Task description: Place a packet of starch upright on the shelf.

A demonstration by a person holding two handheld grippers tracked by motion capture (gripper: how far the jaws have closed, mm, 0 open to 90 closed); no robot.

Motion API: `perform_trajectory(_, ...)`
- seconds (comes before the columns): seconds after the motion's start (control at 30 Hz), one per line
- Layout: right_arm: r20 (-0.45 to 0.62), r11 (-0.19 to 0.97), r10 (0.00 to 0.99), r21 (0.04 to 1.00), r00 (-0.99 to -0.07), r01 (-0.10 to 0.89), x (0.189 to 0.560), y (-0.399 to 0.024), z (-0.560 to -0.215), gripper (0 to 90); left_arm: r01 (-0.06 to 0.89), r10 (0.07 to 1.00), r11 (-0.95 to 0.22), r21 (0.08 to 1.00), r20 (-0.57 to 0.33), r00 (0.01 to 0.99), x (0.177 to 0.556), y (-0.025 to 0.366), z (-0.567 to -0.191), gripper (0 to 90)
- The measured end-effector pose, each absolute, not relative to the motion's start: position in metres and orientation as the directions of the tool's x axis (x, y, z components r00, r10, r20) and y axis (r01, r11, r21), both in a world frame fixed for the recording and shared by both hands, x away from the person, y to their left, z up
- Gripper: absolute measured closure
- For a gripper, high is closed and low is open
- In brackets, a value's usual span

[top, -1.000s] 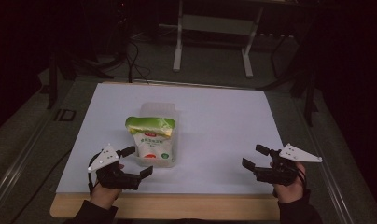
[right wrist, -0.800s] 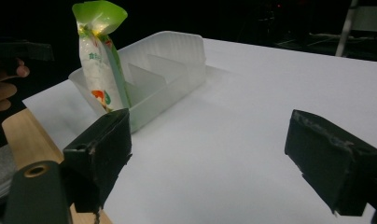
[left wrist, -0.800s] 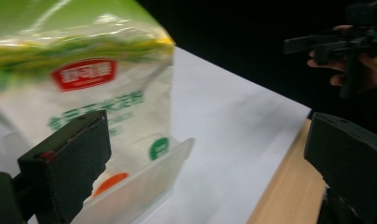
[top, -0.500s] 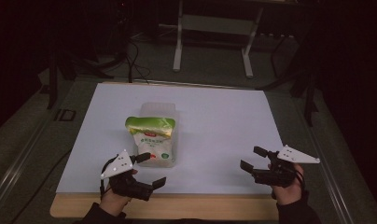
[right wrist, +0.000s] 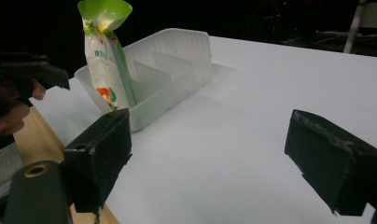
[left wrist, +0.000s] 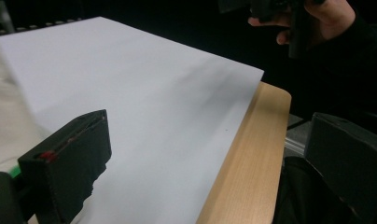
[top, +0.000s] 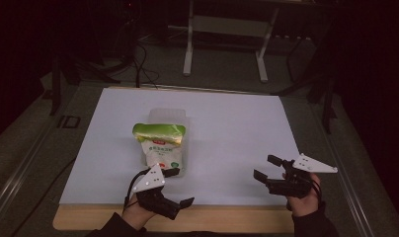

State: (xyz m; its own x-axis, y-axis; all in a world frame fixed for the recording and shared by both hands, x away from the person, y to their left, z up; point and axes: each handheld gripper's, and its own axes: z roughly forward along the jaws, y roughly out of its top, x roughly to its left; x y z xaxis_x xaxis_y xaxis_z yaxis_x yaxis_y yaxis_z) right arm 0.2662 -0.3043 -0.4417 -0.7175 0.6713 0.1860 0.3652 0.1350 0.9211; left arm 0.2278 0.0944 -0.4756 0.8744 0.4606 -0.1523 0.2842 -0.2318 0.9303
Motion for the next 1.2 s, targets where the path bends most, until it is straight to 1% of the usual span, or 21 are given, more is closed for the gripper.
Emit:
perform_trajectory(0.5,0.189,0.139,0.669,0.918,-0.718,0.371,0.27,-0.305,-0.448,14.5,0.289,0.392,-0.28,0.915,-0.166,0.905,0.246,0.059,-0.498,1.1)
perform_trajectory(0.87,0.189,0.15,0.658,0.916,-0.729,0.373,0.271,-0.3,-0.452,14.5,0.259,0.376,-0.331,0.907,-0.125,0.918,0.249,0.043,-0.507,1.1)
perform_trajectory(1.2,0.165,0.187,0.664,0.907,-0.729,0.376,0.274,-0.297,-0.465,14.5,0.239,0.37,-0.36,0.902,-0.097,0.924,0.245,0.04,-0.511,1.1)
